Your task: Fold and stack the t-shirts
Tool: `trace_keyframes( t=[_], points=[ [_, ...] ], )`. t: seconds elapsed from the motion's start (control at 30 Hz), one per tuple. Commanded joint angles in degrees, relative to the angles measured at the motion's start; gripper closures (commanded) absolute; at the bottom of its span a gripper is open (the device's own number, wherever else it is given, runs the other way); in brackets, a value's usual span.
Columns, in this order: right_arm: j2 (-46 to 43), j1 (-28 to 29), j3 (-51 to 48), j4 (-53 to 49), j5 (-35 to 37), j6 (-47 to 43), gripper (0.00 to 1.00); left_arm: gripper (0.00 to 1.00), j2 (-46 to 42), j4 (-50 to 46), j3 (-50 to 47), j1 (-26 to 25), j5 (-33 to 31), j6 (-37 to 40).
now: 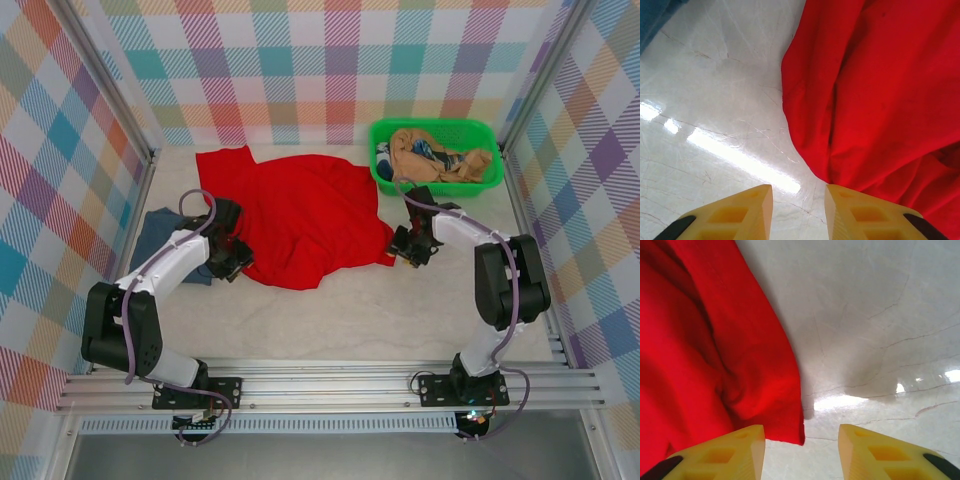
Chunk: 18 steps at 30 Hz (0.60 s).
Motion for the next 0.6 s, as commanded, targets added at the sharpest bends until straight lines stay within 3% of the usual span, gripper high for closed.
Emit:
trace_keyframes(
  t=[0.0,0.2,0.37,0.57],
  points=[
    [0.47,0.76,-0.73,3.57,-1.52,3.00,0.57,0.68,-0.30,1.25,-0.56,0.75,0.46,-0.54],
    [1.99,1.47,-2.11,4.19,-2.83,6.54,0.66,0.69,-1.14,0.45,-0.16,0.80,0.18,0.32],
    [2.34,2.17,-2.90,3.62,-2.00,7.95,0.68,0.69,-0.97,0.32,-1.14,0.79,0.16,0.89],
    [3.50,2.72,-2.31,3.18,-0.96,8.22,0.67,0.49,2.89,7.49,-4.66,0.64,3.86,-0.97]
  ],
)
